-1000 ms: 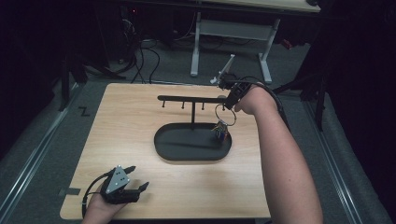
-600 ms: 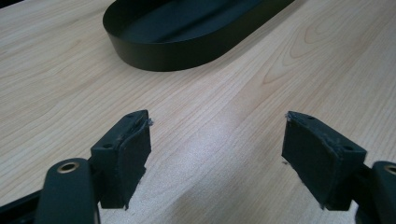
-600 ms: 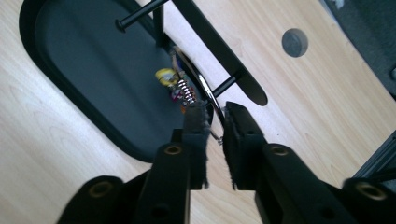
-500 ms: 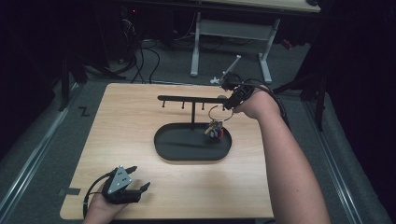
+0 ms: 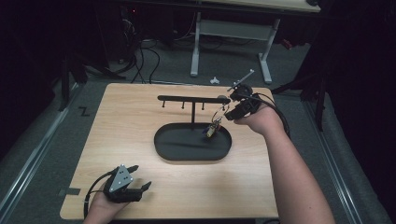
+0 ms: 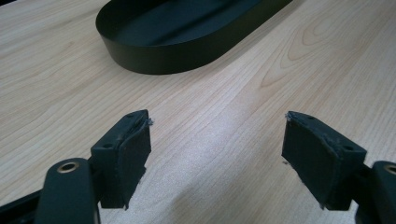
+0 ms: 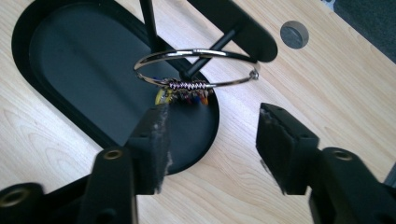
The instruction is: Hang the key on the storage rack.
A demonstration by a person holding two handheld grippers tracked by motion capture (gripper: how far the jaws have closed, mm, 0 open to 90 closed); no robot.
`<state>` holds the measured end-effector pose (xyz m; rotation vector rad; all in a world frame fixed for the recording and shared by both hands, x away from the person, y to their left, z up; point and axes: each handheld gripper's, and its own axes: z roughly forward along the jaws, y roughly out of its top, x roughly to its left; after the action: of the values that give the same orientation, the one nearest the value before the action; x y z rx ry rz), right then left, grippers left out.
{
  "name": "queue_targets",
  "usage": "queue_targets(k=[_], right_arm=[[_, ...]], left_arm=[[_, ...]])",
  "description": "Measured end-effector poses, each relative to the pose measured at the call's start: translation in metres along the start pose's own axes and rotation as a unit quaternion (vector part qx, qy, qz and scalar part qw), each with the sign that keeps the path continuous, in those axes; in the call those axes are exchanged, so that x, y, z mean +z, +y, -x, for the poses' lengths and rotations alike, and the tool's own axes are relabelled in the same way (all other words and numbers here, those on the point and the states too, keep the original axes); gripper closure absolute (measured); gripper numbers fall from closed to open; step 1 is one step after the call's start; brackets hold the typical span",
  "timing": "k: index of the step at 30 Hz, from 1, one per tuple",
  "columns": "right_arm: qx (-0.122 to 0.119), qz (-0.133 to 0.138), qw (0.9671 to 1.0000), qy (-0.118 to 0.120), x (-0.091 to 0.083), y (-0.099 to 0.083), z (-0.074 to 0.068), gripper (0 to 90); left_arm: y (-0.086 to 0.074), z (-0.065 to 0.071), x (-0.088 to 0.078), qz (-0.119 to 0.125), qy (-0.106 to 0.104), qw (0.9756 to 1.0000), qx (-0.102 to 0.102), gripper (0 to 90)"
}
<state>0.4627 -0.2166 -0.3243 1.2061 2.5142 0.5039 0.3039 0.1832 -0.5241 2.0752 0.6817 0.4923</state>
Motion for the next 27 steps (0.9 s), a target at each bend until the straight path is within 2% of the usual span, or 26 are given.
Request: queue_targets(k=[5,8,11,15,20,22,23,24,25,27], right_arm=[[0.013,0.009,0.9999,-0.005,0.008,-0.013,-0.001,38.1],[0.026,0.025,0.9993,-0.002,0.011,-0.02,-0.003,37.0],[0.029,0.038,0.9989,0.0,0.016,-0.027,-0.008,34.4],[0.019,0.062,0.9979,-0.005,0.023,-0.037,-0.017,32.0],[0.027,0.092,0.9954,-0.006,0.032,-0.051,-0.025,24.7],[0.042,0.104,0.9936,-0.015,0.036,-0.057,-0.028,20.4],[0.049,0.096,0.9932,-0.043,0.04,-0.059,-0.032,16.2],[0.042,0.092,0.9933,-0.056,0.043,-0.06,-0.033,13.8],[0.039,0.095,0.9929,-0.06,0.045,-0.063,-0.035,13.8],[0.052,0.112,0.991,-0.052,0.05,-0.072,-0.038,12.9]], left_arm=[[0.0,0.0,0.001,-0.002,0.0,1.0,0.001,24.2],[0.0,0.001,0.001,-0.002,0.0,1.0,0.001,24.2],[0.001,0.001,0.001,-0.001,0.001,1.0,0.003,24.2],[0.001,0.001,0.002,-0.001,0.002,1.0,0.004,24.2],[0.001,0.003,0.001,0.002,0.002,1.0,0.007,24.2],[0.001,0.003,0.001,0.001,0.003,1.0,0.007,24.1],[0.001,0.003,0.002,0.0,0.003,1.0,0.008,24.2],[0.001,0.003,0.002,-0.002,0.002,1.0,0.009,24.2],[0.001,0.003,0.002,-0.001,0.003,0.9999,0.011,24.2],[0.001,0.004,0.002,-0.001,0.002,0.9999,0.012,24.2]])
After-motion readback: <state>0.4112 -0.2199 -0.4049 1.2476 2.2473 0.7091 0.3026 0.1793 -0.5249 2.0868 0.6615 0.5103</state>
